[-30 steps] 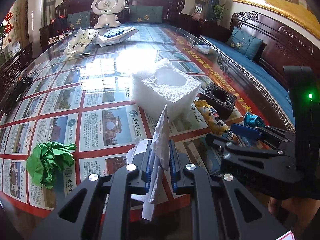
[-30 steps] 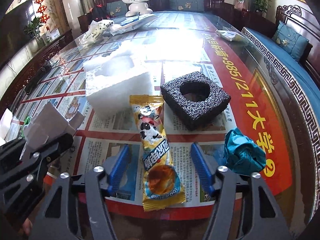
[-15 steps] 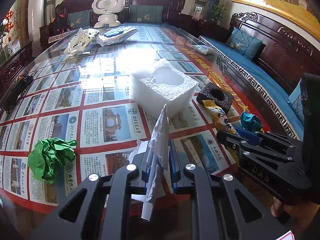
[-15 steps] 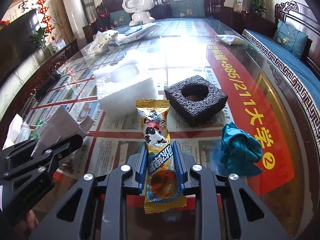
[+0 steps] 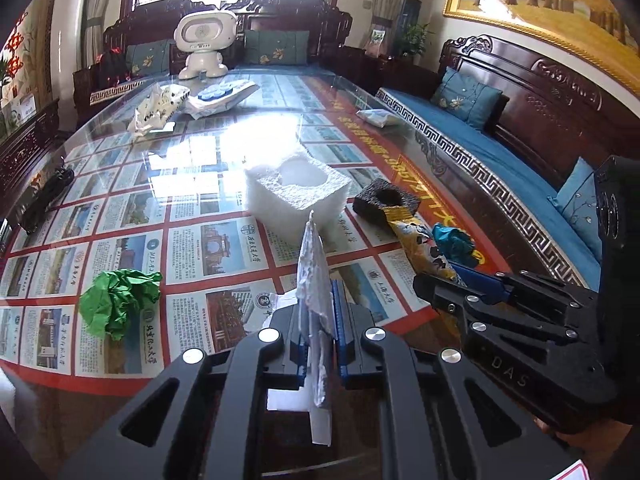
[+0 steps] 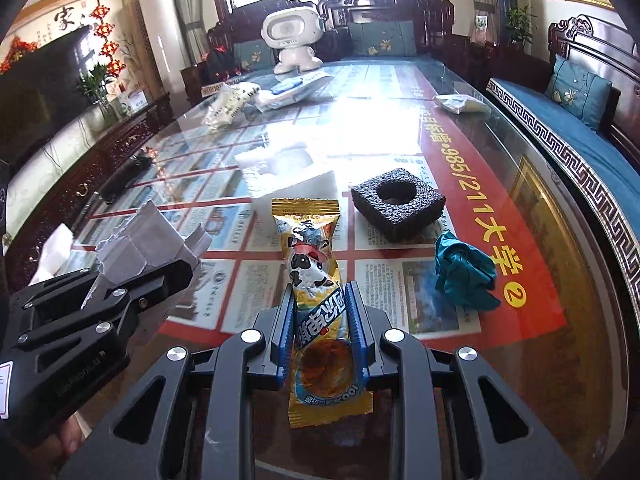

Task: Collect trash
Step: 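Carry the white paper and yellow wrapper in both grippers down to the yellow bin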

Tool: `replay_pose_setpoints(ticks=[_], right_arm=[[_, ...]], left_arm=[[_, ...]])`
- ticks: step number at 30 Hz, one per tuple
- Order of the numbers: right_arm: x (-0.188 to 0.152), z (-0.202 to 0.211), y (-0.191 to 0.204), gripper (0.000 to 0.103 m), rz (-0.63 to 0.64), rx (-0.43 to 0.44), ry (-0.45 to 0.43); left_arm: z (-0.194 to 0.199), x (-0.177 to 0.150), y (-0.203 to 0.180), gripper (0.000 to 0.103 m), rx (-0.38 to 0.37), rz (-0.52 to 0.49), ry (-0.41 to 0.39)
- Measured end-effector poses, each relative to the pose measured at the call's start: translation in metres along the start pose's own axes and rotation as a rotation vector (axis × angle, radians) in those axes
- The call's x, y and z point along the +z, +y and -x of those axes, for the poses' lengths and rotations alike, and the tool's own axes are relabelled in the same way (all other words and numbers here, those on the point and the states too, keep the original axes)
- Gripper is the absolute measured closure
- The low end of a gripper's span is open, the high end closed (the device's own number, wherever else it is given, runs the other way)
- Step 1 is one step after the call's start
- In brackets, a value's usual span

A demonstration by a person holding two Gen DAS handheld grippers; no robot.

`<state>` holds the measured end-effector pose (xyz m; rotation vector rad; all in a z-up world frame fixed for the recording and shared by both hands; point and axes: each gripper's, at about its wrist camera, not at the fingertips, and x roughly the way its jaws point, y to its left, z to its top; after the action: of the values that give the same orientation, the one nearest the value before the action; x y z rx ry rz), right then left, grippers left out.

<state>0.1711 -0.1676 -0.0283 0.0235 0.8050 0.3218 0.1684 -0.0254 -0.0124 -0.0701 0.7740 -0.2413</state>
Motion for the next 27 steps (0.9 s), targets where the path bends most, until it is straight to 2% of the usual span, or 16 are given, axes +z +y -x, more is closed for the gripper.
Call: replay_pose_setpoints(ticks=[5,11,16,22,27], right_arm=[[-0.012,0.035,0.012,0.079,0.020,0.011,-0.041],[-0.046,0.078,0.025,0.079,0.027,0.038,-0.065],[-0.084,0.117,0.034,0.079,0.039,0.049,-0.083],[-0.134,0.157,0.040,0.079,0.047,0.024,-0.082],[-0.175,0.171,0.042,0.079,0.041,-0.001,-0.048]], left_arm=[[0.027,-0.011,-0.009,0.092,0.001,-0.018,-0.024],[0.061,-0.039,-0.024,0.092,-0.015,-0.027,-0.032],[0.086,-0.073,-0.040,0.092,-0.039,-0.044,-0.026],[0.111,-0.124,-0.061,0.092,-0.104,-0.075,0.009],[0.127,-0.165,-0.078,0.092,-0.142,-0.116,0.039]])
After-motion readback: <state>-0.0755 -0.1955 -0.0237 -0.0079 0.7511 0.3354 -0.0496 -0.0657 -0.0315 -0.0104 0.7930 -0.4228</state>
